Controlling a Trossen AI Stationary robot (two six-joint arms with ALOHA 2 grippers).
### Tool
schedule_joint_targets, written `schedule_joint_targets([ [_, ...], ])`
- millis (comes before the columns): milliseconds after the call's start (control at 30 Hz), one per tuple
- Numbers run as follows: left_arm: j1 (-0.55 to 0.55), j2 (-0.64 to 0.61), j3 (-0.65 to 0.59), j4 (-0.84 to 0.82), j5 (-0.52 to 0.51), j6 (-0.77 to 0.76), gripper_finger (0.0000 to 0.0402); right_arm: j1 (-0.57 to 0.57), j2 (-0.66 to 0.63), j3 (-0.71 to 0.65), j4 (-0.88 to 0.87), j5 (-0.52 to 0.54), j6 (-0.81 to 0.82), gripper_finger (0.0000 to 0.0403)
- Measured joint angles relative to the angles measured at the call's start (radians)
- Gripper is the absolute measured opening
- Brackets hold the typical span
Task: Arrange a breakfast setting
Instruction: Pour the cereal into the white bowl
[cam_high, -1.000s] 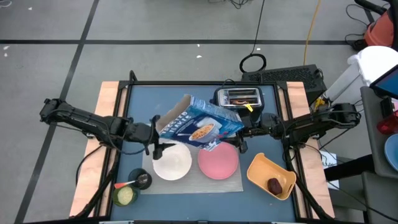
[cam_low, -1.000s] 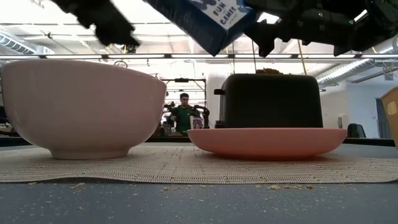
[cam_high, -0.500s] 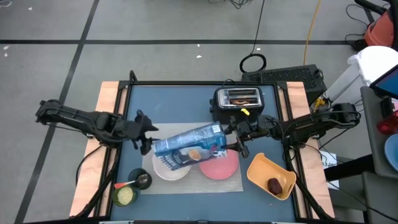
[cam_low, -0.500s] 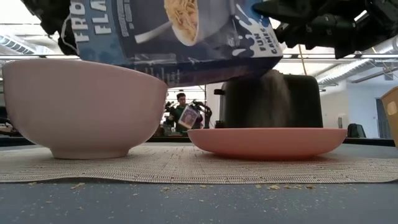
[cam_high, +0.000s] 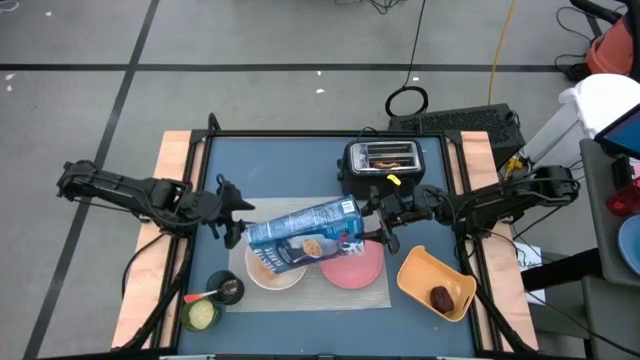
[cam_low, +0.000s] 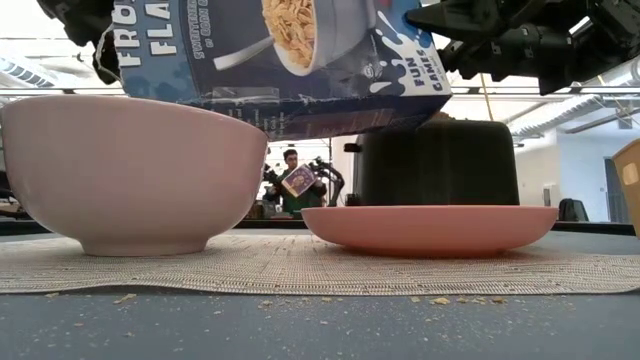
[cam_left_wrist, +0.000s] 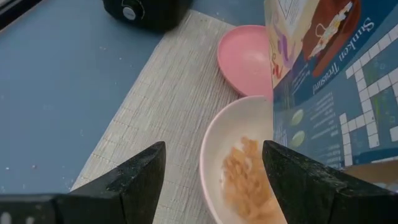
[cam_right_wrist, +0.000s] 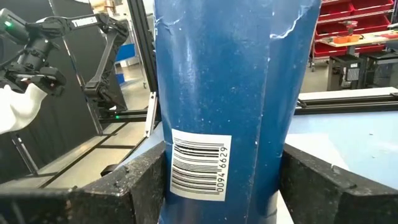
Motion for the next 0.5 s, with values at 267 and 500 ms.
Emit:
schedule_joint_targets([
  [267,0.000,0.000,0.000,-0.005,0.058,-0.020,0.0271,-0.002,0.000,0.000,0.002,0.025,-0.022,0.0245],
  [500,0.000,0.000,0.000,-0.007,0.058,-0.024,0.0271,-0.016,-0.005,0.000,0.011,0.027,-0.027,0.0231],
])
